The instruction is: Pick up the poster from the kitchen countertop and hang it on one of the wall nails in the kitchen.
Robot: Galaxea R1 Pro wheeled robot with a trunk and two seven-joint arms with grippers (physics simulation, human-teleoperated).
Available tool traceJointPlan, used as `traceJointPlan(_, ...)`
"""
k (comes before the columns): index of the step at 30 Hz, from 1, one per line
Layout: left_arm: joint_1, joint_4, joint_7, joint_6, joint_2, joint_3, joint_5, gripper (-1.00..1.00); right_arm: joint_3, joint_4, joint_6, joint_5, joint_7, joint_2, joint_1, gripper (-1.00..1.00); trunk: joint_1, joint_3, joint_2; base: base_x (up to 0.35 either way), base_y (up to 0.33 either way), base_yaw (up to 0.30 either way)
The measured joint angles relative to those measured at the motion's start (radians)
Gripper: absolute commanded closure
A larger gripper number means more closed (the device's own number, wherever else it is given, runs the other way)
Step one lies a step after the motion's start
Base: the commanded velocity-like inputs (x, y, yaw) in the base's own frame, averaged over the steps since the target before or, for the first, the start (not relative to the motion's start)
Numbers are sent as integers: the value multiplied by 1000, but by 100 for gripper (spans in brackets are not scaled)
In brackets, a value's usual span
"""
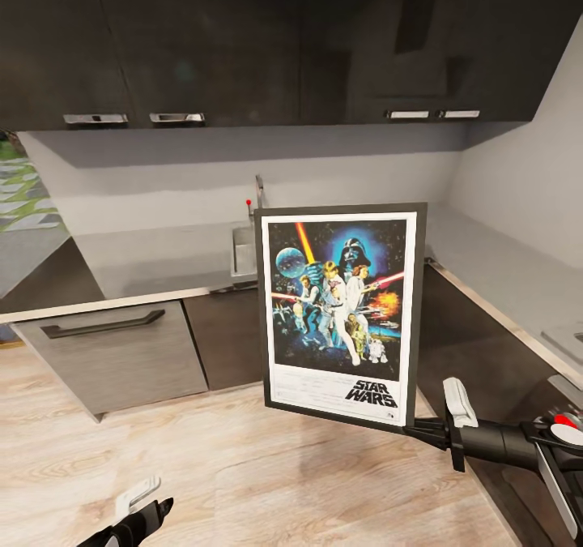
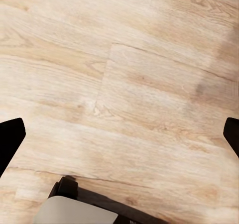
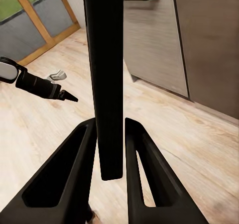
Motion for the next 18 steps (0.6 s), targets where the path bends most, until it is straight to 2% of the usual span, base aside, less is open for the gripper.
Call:
traceJointPlan(5, 0, 0, 0, 0, 0, 0, 0, -100, 0, 0, 0, 0, 0, 0, 0, 100, -19, 16, 35, 0, 0, 0)
traceJointPlan(18, 0, 1, 0, 0, 0, 0, 0, -100, 0, 0, 0, 0, 0, 0, 0, 100, -19, 16, 36, 0, 0, 0)
